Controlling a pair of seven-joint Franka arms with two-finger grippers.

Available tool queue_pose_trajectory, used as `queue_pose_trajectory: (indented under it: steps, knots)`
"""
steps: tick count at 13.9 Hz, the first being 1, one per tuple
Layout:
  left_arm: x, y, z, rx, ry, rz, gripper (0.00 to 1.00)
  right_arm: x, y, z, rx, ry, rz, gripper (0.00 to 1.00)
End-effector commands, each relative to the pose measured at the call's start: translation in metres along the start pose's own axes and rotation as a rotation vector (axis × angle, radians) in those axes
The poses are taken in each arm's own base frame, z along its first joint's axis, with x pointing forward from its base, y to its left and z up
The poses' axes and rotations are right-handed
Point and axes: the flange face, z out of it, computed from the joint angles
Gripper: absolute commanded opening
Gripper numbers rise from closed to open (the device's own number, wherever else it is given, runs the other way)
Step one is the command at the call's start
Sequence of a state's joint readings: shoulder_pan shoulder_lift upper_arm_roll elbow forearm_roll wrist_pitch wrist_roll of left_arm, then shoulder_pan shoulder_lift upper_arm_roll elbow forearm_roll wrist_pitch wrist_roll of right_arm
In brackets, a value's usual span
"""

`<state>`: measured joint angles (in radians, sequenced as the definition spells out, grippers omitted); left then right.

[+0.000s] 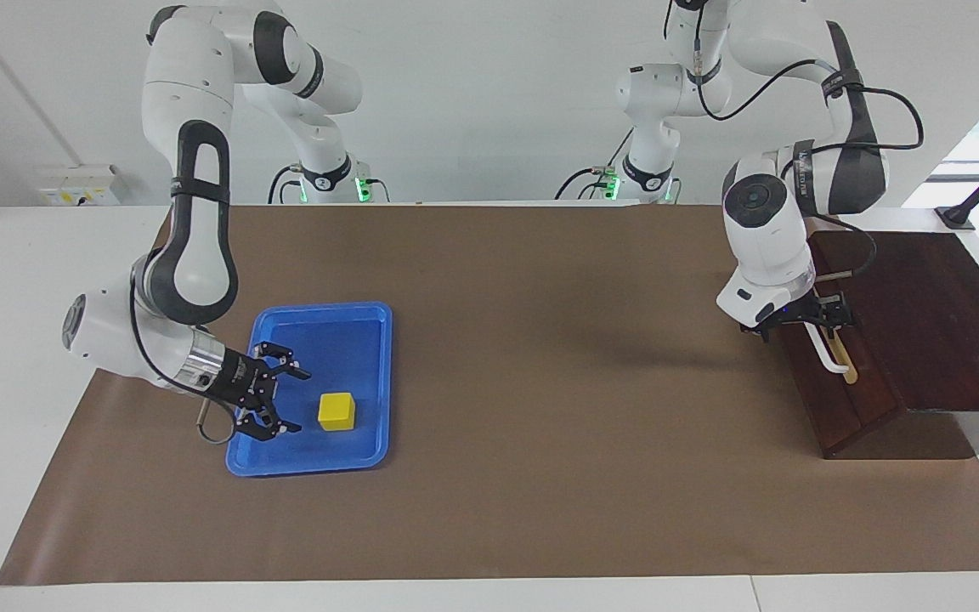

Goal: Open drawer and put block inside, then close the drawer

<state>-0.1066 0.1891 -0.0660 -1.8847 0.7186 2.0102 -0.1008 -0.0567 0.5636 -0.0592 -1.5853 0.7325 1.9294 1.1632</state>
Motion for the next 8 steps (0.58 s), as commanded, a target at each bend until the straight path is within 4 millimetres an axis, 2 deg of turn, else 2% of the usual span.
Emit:
queue_pose_trajectory:
  steps: [1, 6, 8]
  knots:
    - [0.006, 0.012, 0.017, 0.050, 0.028, 0.059, 1.00, 0.007, 0.002, 0.014, 0.022, -0.021, -0.021, 1.00]
    - [-0.002, 0.023, 0.035, 0.034, 0.014, 0.077, 1.00, 0.013, 0.003, 0.033, 0.040, -0.036, -0.028, 1.00]
    - [-0.003, 0.024, 0.036, 0.035, 0.006, 0.078, 1.00, 0.013, 0.003, 0.037, 0.044, -0.057, -0.023, 1.00]
